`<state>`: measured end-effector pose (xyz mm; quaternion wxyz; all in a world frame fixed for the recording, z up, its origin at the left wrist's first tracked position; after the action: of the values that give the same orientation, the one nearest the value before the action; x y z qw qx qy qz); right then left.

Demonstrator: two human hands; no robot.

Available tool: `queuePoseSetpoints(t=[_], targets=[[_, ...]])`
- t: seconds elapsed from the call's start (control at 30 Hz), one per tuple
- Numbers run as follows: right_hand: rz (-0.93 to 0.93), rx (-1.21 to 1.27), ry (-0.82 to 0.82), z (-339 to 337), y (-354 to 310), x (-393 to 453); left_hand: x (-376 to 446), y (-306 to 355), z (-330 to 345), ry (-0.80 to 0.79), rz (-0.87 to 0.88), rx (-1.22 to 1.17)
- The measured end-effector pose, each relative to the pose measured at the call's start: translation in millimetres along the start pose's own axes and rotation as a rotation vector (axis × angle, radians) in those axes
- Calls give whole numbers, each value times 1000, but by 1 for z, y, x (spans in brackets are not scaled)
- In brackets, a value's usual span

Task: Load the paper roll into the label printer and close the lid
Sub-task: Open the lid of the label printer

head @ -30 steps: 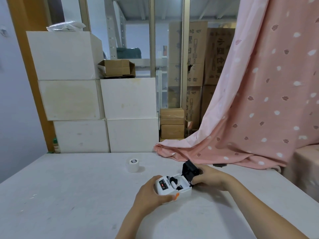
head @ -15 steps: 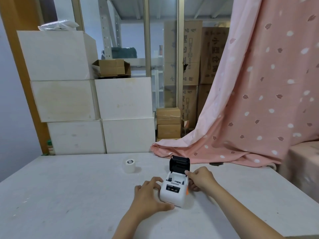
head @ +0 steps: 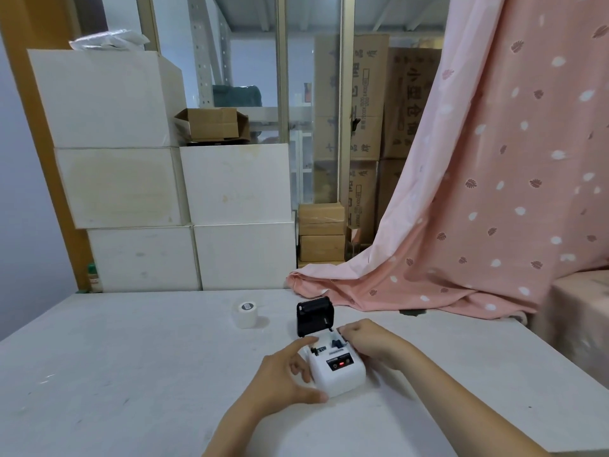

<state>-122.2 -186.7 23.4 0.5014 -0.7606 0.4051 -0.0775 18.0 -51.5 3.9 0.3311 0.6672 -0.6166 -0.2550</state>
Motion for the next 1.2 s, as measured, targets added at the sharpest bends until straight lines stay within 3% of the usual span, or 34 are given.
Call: queuePoseSetpoints(t=[0.1,0.23,0.33,0.5,0.7,1.2], targets=[[-40,-210,34,-1,-13,0,0,2,1,24,-6,59],[-251,-579,174,-1,-53,-9,2,3,2,51,20,97],[-320,-775,19,21,-73,-15,3,-2,1,46,32,89],[-195,-1059,-105,39,-79,-2,7,-10,1,82,53,97],[-51,-1049,-156,43,-83,10,10,-14,-1,156,79,115],[-37,-1000,-155,50,-83,14,8,-12,-1,166,74,68]])
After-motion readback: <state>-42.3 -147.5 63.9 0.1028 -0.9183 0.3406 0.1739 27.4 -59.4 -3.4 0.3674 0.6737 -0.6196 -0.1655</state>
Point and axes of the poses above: each hand's wrist, its own x-axis towards the middle knuckle, its own z-axis out of the palm, y = z × x, the point moved 7 cm from there along x, towards the middle knuckle, and after that the axes turned 8 degrees about -y, right-handed, at the moved point
